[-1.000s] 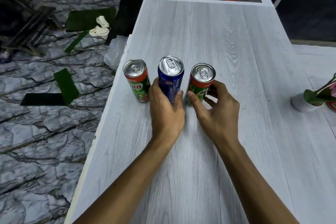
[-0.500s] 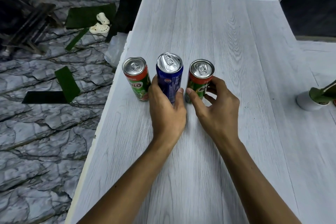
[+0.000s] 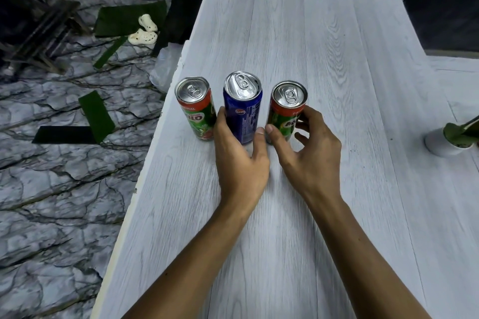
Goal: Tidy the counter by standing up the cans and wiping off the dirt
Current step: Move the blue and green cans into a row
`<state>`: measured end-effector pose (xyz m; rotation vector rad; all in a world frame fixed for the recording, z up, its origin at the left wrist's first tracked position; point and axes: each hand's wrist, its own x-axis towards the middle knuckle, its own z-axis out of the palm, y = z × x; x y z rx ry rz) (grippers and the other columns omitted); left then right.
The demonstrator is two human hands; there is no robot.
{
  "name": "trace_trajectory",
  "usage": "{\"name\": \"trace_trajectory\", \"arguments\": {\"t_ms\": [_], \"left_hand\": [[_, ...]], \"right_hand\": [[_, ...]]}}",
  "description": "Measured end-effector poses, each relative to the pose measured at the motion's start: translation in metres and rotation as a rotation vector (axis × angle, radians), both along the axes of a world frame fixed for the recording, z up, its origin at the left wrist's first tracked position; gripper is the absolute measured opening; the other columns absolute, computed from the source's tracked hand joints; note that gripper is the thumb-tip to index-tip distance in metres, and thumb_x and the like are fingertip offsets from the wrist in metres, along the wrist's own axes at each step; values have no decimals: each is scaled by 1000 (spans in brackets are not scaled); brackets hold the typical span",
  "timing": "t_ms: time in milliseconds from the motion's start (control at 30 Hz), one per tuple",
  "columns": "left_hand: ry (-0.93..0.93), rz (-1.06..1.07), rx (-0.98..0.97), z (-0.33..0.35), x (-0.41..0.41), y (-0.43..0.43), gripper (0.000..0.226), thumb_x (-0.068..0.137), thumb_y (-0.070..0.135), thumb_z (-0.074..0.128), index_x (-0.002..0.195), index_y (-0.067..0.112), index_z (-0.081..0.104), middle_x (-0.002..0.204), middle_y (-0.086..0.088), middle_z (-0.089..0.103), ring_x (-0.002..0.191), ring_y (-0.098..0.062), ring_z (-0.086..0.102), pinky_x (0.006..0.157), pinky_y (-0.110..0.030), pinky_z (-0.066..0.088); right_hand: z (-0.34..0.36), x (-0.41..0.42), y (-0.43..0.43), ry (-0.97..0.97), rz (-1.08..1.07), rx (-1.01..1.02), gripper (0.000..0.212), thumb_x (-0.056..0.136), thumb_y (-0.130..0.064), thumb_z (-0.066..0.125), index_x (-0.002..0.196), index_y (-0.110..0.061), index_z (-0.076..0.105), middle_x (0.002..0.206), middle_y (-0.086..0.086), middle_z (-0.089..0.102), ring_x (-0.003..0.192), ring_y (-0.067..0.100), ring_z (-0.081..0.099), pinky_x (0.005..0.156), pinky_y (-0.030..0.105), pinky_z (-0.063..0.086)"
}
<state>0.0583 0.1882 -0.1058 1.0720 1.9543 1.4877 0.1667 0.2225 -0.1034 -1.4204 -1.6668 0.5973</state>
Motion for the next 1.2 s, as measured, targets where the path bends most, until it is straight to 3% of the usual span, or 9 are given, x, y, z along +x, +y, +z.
{"name": "trace_trajectory", "arguments": {"t_ms": [167, 333, 433, 600, 733, 800, 900, 967, 1200], "left_hand": [[-36, -4, -1, 0, 6, -10, 77, 99, 25, 68, 162, 14, 23, 162, 0, 39, 148, -13, 40, 118, -37, 41], [33, 4, -35, -8, 13, -30, 77, 99, 28, 67, 162, 19, 22, 167, 5, 31, 151, -4, 29, 111, -4, 27], [50, -12, -60, -14, 14, -44, 75, 99, 28, 67, 161, 23, 24, 167, 8, 29, 152, -4, 28, 113, -14, 29], [191, -86, -93, -17, 11, -62, 60, 100, 23, 64, 155, 21, 39, 161, 6, 40, 146, -7, 37, 109, -8, 30], [268, -230, -146, -18, 11, -73, 51, 102, 30, 58, 150, 19, 49, 156, 4, 49, 146, -13, 43, 120, -43, 40], [316, -313, -174, -18, 12, -76, 50, 103, 30, 58, 151, 21, 48, 156, 6, 49, 145, -12, 43, 120, -40, 40], [402, -428, -192, -16, 16, -79, 51, 103, 32, 59, 152, 24, 46, 157, 8, 47, 145, -7, 41, 115, -17, 32], [421, -480, -203, -14, 22, -81, 52, 103, 33, 59, 152, 27, 45, 158, 10, 46, 146, -5, 39, 111, -11, 26], [470, -587, -203, 0, 53, -82, 55, 103, 37, 58, 155, 29, 41, 163, 9, 38, 151, -9, 33, 123, -40, 33]], "right_hand": [[2, 5, -7, -31, -16, -45, 71, 90, -56, 71, 145, -16, 52, 135, -2, 66, 119, 8, 62, 94, 35, 57], [2, 17, -19, -135, -53, -70, 69, 91, -59, 68, 142, -14, 55, 138, -1, 65, 122, 16, 63, 96, 38, 56], [1, 25, -29, -236, -33, -87, 64, 95, -60, 63, 140, -15, 58, 138, 1, 65, 123, 19, 63, 96, 26, 46], [0, 40, -50, -392, 108, -47, 57, 101, -51, 52, 138, -8, 62, 140, 9, 64, 129, 24, 60, 106, 27, 39], [2, 54, -65, -471, 205, -44, 57, 103, -47, 49, 142, -8, 60, 147, 11, 59, 137, 26, 54, 115, 46, 42], [4, 62, -72, -511, 259, -51, 56, 104, -47, 46, 144, -10, 58, 150, 10, 56, 140, 26, 52, 116, 47, 40], [6, 77, -80, -557, 294, -69, 57, 104, -47, 42, 147, -12, 56, 153, 9, 53, 142, 26, 50, 118, 47, 37], [8, 87, -84, -588, 289, -77, 58, 104, -49, 41, 148, -13, 54, 154, 8, 52, 143, 25, 48, 120, 46, 35], [16, 129, -97, -583, 243, -76, 60, 104, -50, 43, 149, -13, 53, 156, 8, 49, 145, 26, 45, 120, 46, 35]]}}
